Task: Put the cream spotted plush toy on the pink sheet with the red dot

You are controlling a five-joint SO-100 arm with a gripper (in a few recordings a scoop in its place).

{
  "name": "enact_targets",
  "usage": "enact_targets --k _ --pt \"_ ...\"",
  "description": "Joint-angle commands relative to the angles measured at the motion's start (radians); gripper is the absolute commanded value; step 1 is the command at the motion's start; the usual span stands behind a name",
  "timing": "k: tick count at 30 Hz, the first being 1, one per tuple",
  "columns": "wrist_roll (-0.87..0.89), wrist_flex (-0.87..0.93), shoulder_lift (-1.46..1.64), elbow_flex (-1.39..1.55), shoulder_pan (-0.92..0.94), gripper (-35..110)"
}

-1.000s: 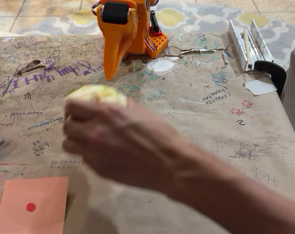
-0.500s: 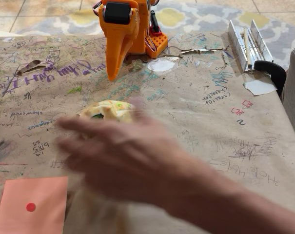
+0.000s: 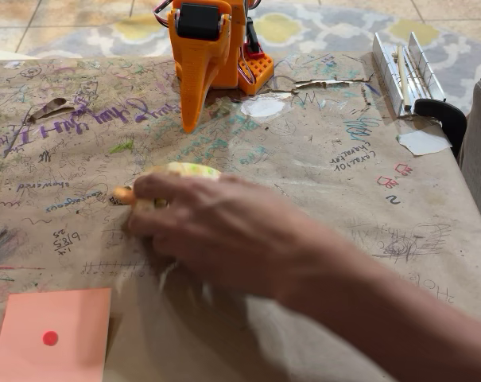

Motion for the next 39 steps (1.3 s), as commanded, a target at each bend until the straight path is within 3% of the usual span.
enact_targets --k 1,39 --pt "-0.028 0.009 0.012 -0.015 0.003 0" --pt "0.014 0.008 0.012 -0.015 0.074 0"
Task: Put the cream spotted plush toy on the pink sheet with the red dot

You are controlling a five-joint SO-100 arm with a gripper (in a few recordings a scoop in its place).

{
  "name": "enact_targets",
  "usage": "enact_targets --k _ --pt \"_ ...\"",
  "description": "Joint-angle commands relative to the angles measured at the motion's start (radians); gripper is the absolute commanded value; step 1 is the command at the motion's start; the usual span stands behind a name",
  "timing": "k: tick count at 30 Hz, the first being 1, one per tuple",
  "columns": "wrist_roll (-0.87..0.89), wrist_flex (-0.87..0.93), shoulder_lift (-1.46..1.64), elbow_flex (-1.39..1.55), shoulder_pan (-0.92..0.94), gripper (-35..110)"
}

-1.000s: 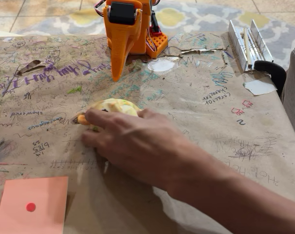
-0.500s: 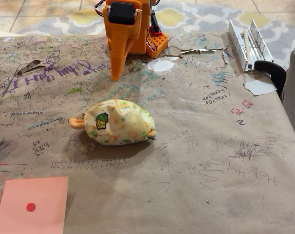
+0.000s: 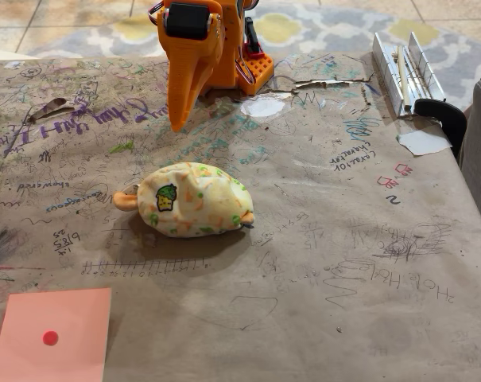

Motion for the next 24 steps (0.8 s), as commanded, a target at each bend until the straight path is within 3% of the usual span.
enact_targets --k 1,24 --pt "-0.038 0.008 0.012 -0.015 0.014 0" --pt "-0.101 0.011 0.012 -0.015 -0.04 0"
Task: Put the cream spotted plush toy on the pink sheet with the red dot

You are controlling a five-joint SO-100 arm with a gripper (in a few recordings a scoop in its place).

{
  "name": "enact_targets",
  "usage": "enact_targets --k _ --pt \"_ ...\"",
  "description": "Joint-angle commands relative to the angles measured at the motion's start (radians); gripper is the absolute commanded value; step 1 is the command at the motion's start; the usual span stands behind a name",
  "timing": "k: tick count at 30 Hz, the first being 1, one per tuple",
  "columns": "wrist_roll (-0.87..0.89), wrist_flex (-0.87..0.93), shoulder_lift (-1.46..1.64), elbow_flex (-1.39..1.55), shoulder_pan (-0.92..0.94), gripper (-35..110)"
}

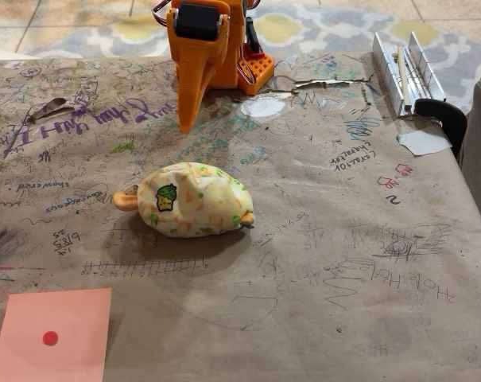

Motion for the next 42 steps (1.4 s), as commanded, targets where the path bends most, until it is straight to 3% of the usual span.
enact_targets --k 1,8,16,23,34,35,38,42 --pt "-0.026 0.011 0.012 -0.015 0.0 0" --pt "-0.058 0.014 0.012 -0.015 -0.023 0" --pt "-0.291 0.071 0.012 -0.015 -0.169 0" --pt "-0.163 0.037 0.012 -0.015 -0.066 0" --pt "-0.106 0.025 0.012 -0.015 -0.017 0" --pt "-0.118 0.025 0.012 -0.015 -0.026 0" --pt "-0.41 0.123 0.011 -0.015 -0.181 0" --pt "-0.275 0.072 0.012 -0.015 -0.107 0"
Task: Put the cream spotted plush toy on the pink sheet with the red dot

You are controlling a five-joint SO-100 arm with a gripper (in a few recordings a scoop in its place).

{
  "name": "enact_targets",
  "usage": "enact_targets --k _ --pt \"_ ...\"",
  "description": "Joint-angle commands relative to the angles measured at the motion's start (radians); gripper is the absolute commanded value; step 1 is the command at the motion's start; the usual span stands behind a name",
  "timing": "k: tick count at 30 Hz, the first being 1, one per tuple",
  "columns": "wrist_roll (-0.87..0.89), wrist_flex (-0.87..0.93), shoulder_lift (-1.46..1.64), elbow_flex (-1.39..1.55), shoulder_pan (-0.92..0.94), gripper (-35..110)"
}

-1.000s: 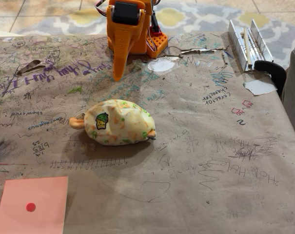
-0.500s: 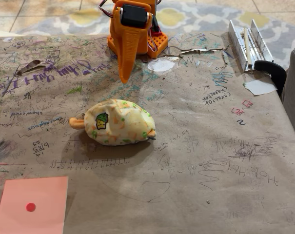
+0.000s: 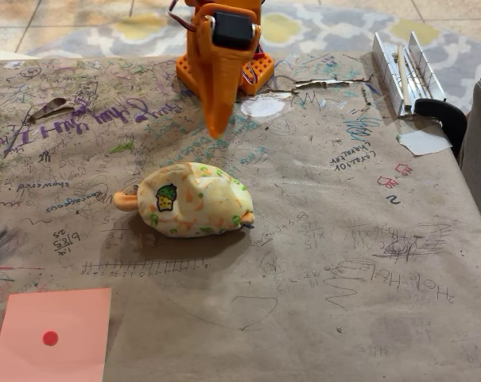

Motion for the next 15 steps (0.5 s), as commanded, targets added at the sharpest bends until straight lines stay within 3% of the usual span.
enact_targets --k 1,3,6,9,12,15 --pt "0.051 -0.012 0.011 -0.015 0.021 0" --pt "0.029 -0.003 0.011 -0.015 0.014 0" --pt "0.227 -0.069 0.011 -0.015 0.123 0" --pt "0.044 -0.009 0.009 -0.015 0.029 0" --pt "0.17 -0.052 0.011 -0.015 0.081 0" --pt "0.075 -0.025 0.009 -0.015 0.035 0"
